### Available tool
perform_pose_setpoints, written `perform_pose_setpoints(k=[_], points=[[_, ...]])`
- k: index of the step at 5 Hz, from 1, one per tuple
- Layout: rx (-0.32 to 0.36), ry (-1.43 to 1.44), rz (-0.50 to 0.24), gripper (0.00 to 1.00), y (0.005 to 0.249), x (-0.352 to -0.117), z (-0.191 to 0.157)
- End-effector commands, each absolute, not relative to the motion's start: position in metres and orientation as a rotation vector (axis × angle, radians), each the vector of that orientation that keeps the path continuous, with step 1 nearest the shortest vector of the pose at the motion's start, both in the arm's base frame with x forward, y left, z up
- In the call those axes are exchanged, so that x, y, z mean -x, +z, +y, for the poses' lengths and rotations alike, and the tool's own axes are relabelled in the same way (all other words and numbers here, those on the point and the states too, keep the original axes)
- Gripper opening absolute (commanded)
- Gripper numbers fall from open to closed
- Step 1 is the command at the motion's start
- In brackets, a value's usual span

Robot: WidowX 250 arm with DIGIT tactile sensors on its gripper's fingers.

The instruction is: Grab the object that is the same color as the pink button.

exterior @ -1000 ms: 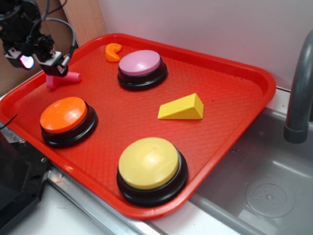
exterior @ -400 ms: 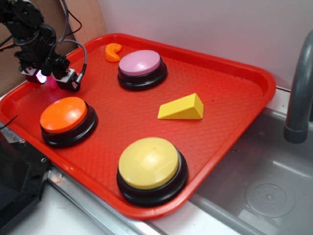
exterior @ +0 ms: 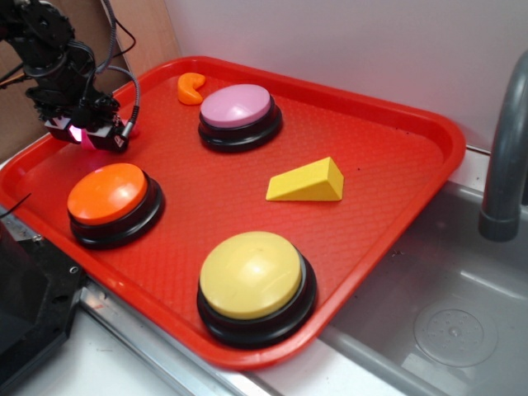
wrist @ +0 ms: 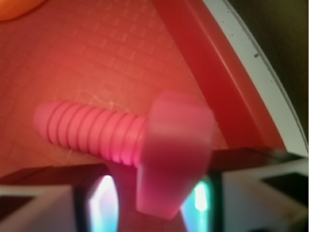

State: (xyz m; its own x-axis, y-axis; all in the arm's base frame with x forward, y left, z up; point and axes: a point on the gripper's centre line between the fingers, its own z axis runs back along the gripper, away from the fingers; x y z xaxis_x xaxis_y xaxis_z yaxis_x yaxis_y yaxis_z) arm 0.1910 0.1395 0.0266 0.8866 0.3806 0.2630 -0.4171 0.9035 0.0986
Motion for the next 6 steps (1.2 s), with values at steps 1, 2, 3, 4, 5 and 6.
perform_pose_setpoints(k=[1,2,3,4,5,6], points=[[-0.213,0.459,-0.270,0.00,0.047,-0.198,0.157],[-0.241,0.462,-0.277,0.00,0.056,-0.199,0.150],[-0.140,0.412,-0.225,0.00,0.077,-0.202,0.129],[-0.021,0.363,-0.163,0.00,0.104,-0.206,0.097],[0.065,0.357,-0.119,0.00,0.127,-0.208,0.067],[0.194,0.304,-0.077,0.00,0.163,-0.212,0.029]])
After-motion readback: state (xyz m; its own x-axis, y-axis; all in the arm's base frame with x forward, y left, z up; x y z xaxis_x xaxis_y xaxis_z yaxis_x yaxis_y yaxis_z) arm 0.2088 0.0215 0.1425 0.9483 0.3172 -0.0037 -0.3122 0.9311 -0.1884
